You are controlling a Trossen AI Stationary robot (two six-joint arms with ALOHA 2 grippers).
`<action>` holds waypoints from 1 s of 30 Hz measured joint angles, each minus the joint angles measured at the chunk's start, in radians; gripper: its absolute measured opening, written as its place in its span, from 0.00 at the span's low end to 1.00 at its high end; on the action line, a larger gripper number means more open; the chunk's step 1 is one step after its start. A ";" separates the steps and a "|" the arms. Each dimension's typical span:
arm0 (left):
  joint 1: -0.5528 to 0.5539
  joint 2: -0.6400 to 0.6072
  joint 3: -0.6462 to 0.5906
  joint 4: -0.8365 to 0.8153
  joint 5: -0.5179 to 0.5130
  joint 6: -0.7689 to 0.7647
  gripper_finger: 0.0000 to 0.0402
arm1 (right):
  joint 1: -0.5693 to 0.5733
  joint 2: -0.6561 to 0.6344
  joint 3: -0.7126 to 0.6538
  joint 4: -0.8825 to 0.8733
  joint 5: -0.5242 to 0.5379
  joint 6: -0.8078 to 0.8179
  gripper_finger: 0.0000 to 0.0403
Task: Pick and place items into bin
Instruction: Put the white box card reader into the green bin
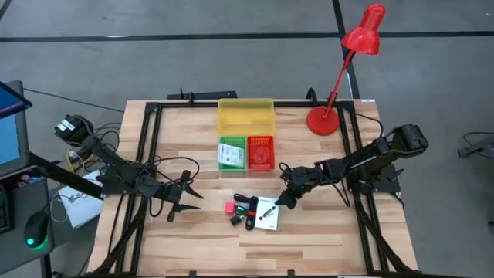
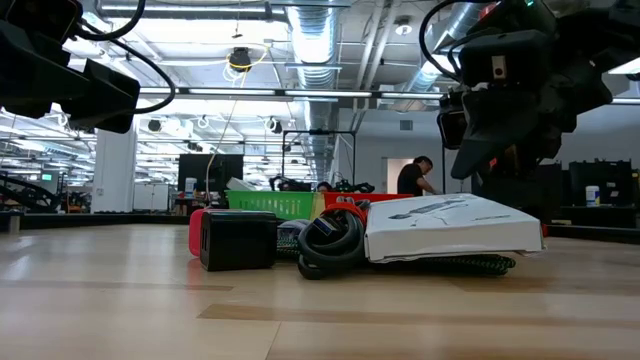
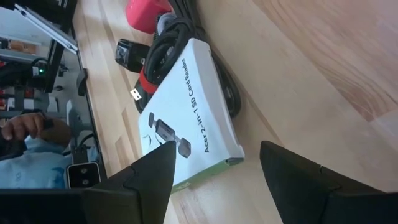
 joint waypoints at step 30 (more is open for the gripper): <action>0.000 0.000 0.000 0.000 0.001 -0.001 0.42 | 0.029 0.000 0.000 0.006 0.055 0.019 0.57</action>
